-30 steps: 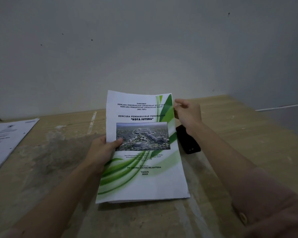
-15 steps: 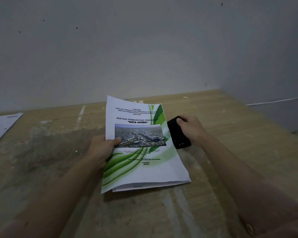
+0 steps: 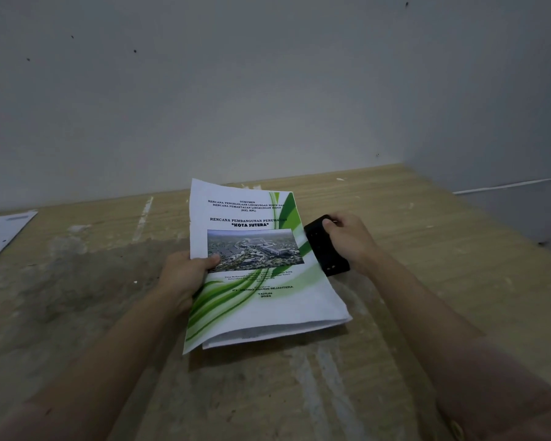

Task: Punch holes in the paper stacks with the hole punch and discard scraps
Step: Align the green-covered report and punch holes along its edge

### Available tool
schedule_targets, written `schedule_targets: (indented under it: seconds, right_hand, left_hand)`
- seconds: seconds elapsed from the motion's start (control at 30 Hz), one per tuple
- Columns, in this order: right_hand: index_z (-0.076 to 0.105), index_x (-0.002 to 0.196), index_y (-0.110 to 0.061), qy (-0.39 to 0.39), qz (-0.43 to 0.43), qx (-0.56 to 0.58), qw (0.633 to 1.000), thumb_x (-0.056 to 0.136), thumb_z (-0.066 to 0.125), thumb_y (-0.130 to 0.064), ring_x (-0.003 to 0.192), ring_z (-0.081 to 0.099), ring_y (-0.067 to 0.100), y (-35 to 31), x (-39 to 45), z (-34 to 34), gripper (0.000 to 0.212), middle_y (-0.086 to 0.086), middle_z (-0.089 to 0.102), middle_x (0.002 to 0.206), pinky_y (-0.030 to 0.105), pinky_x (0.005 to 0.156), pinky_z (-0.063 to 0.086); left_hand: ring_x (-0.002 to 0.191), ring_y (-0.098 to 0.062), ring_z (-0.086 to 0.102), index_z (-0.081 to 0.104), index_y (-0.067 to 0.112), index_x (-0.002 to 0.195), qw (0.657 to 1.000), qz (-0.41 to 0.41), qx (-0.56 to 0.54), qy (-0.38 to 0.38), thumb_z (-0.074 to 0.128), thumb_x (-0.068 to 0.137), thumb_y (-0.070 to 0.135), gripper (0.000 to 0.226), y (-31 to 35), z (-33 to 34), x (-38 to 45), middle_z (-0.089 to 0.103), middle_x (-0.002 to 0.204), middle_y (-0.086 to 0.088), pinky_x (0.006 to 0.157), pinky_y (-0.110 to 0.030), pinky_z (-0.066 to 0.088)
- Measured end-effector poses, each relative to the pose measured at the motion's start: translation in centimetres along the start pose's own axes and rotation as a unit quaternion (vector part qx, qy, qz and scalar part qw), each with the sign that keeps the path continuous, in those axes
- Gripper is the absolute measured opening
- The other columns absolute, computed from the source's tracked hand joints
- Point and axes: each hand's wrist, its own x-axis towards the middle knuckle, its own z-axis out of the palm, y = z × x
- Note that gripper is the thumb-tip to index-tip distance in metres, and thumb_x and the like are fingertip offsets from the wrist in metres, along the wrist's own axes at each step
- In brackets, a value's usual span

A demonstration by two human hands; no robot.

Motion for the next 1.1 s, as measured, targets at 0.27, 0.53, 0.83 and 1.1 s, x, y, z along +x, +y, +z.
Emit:
schedule_targets:
  seconds: [0.27, 0.53, 0.83, 1.1]
  right_hand:
    - [0.061, 0.094, -0.021, -0.013, 0.003, 0.023, 1.000, 0.093, 0.045, -0.023, 0.098, 0.063, 0.039, 0.0, -0.2, 0.0, 0.016, 0.016, 0.063, 0.109, 0.056, 0.084, 0.054]
    - [0.060, 0.112, -0.012, -0.009, 0.000, 0.006, 1.000, 0.096, 0.044, -0.020, 0.101, 0.062, 0.033, 0.1, 0.0, 0.0, 0.025, 0.014, 0.062, 0.115, 0.043, 0.091, 0.052]
    - [0.058, 0.117, -0.012, -0.018, -0.008, -0.029, 0.999, 0.095, 0.046, -0.021, 0.107, 0.058, 0.028, -0.1, 0.1, -0.2, 0.027, 0.011, 0.060, 0.120, 0.035, 0.091, 0.048]
    - [0.063, 0.101, -0.009, -0.075, 0.063, 0.037, 0.995, 0.091, 0.055, -0.018, 0.086, 0.063, 0.024, -1.0, 0.8, -1.3, 0.017, 0.011, 0.064, 0.099, 0.035, 0.080, 0.053]
  left_hand:
    - [0.078, -0.034, 0.063, 0.061, -0.002, 0.101, 1.000, 0.008, -0.001, 0.001, 0.066, 0.082, 0.007, 0.021, 0.0, 0.8, -0.2, 0.064, 0.082, -0.018, 0.084, -0.046, 0.052]
    - [0.077, -0.032, 0.061, 0.058, 0.002, 0.092, 1.000, 0.012, -0.016, -0.013, 0.065, 0.083, 0.006, 0.013, 0.3, 2.7, -1.0, 0.062, 0.079, -0.015, 0.082, -0.046, 0.053]
    - [0.084, -0.035, 0.064, 0.058, 0.005, 0.074, 1.000, 0.022, 0.019, -0.010, 0.068, 0.081, 0.012, 0.014, -0.4, 2.5, -0.8, 0.064, 0.081, -0.015, 0.087, -0.054, 0.051]
    - [0.092, -0.040, 0.065, 0.059, 0.004, 0.078, 1.000, 0.019, 0.024, -0.006, 0.070, 0.080, 0.014, 0.015, -0.6, 2.4, -0.6, 0.067, 0.098, -0.023, 0.086, -0.056, 0.051]
